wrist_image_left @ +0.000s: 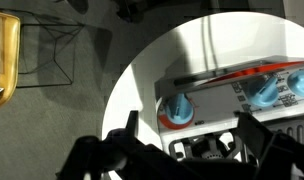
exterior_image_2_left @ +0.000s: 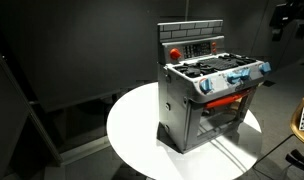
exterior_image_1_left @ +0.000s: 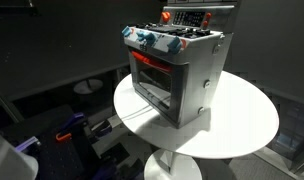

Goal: Press the top button on the right side of the stove

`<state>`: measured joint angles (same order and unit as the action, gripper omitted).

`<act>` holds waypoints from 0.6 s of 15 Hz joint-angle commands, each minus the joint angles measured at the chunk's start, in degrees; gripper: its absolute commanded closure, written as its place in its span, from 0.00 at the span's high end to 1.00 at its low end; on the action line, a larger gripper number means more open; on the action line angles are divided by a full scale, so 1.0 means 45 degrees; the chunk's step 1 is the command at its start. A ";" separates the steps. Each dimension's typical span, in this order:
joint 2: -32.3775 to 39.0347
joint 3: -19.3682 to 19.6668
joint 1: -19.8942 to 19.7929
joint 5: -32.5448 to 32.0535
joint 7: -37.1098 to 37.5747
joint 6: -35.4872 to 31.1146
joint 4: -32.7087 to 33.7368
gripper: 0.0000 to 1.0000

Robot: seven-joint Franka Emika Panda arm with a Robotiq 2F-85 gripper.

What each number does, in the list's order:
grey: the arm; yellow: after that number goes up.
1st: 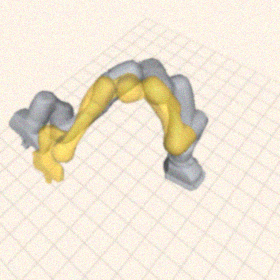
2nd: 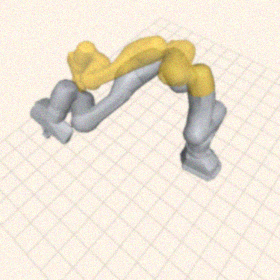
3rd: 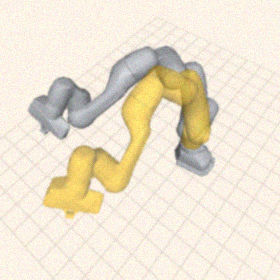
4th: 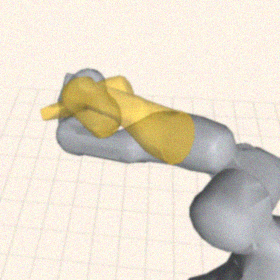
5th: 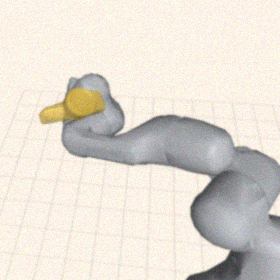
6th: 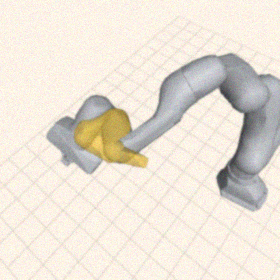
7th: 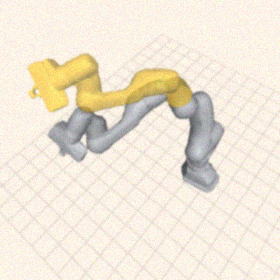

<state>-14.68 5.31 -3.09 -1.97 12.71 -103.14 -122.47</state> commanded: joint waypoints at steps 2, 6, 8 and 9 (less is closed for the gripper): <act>-0.1946 -0.0124 -0.0372 -0.0407 -0.0604 -0.0544 -0.1585 1.00; -0.1882 -0.0174 -0.0469 -0.0115 -0.0461 -0.0278 -0.1475 1.00; -0.1967 -0.0182 -0.0484 -0.0114 -0.0461 -0.0278 -0.1558 1.00; -0.1949 -0.0189 -0.0483 -0.0115 -0.0460 -0.0278 -0.1559 1.00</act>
